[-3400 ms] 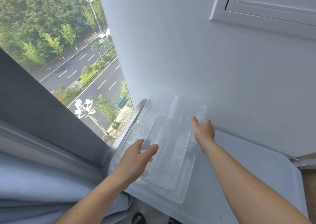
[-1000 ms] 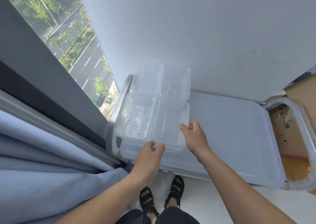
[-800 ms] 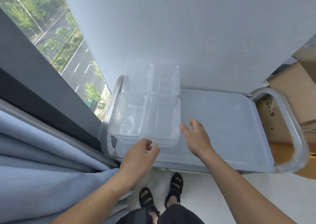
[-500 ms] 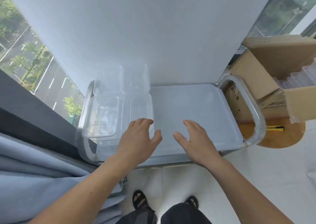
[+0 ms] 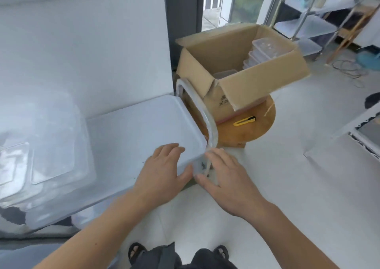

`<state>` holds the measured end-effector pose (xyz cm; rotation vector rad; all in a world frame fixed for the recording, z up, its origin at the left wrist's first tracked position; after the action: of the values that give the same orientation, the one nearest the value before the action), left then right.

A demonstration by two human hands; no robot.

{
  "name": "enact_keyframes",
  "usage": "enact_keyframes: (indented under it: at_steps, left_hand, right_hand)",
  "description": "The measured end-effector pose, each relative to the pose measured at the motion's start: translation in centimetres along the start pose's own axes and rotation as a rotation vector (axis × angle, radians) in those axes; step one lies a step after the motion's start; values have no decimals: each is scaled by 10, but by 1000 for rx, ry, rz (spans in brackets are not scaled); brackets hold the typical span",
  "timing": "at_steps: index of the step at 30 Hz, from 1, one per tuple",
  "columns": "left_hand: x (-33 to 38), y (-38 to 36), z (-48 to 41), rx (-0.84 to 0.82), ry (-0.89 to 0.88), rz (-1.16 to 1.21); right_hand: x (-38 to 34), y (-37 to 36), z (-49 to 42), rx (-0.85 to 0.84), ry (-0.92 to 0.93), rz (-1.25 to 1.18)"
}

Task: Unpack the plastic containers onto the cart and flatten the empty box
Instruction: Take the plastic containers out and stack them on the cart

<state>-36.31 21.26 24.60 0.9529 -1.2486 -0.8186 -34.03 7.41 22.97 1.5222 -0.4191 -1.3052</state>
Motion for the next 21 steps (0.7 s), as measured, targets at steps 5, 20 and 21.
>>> enact_keyframes:
  at_steps: [5, 20, 21]
  left_hand:
    - [78, -22, -20, -32, -76, -7]
    - [141, -47, -147, -68, -149, 37]
    - [142, -48, -162, -73, -147, 46]
  right_hand:
    - [68, 48, 25, 36, -87, 34]
    - [161, 118, -63, 68, -131, 94]
    - [164, 123, -76, 67, -129, 99]
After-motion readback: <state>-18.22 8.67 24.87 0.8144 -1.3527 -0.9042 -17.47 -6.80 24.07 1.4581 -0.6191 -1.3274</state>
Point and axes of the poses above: each hand's wrist, its own z-axis away from the middle knuckle, its own y-axis out of the back of the hand, x = y × z, the point moved 10 cm from there along -z, towards the middle knuckle, and after that the axes turned 6 degrees about x, right-handed, at the moved point
